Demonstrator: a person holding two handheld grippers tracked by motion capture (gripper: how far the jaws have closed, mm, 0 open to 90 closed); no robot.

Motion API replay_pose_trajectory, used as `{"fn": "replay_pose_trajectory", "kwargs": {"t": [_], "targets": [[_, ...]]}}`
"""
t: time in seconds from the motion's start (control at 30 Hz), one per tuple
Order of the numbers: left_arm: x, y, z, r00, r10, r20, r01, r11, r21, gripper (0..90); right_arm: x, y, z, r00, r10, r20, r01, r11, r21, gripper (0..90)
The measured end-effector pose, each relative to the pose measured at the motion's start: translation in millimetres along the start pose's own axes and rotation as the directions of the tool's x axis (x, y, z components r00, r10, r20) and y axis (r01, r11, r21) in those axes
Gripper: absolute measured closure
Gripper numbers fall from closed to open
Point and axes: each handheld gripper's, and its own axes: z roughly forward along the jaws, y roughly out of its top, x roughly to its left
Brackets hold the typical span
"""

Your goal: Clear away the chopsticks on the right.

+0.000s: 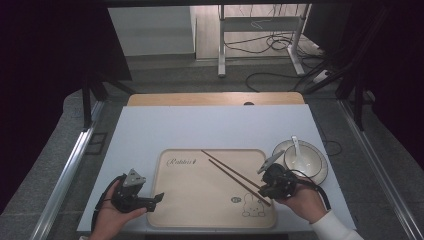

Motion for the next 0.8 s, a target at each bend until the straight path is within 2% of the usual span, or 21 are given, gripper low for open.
{"fn": "replay_pose_trajectory", "kwargs": {"t": [0.03,0.23,0.47,0.67,0.73,0.77,0.8], "targets": [[0.0,0.0,-0.2,1.0,0.001,0.0,-0.001,1.0,0.0,15.0,2.5,-0.9,8.3,1.0,0.004,0.0,-0.004,1.0,0.031,83.0],[0.2,-0.1,0.7,1.0,0.0,0.002,0.0,1.0,0.003,15.0,8.4,-3.7,23.9,1.0,-0.006,-0.002,0.006,0.996,0.089,83.1],[-0.2,0.1,-0.5,1.0,0.002,0.002,-0.002,1.0,-0.001,15.0,13.0,-2.2,31.1,0.9997,-0.017,0.016,0.014,0.992,0.123,83.0],[0.2,0.0,0.1,1.0,0.003,0.002,-0.003,1.0,0.001,15.0,14.6,-1.3,32.1,0.999,-0.035,0.026,0.032,0.992,0.12,81.5],[0.3,0.1,-0.2,1.0,0.002,0.002,-0.002,1.0,0.0,15.0,15.8,-1.5,32.2,0.9987,-0.042,0.028,0.039,0.992,0.117,79.7],[0.2,0.1,-0.3,1.0,0.002,0.002,-0.002,1.0,-0.001,15.0,17.5,-1.2,31.1,0.998,-0.053,0.034,0.049,0.993,0.11,74.1],[0.1,0.2,-0.5,1.0,0.002,0.003,-0.002,1.0,-0.001,15.0,17.5,-1.2,31.1,0.998,-0.053,0.034,0.049,0.993,0.11,74.1]]}}
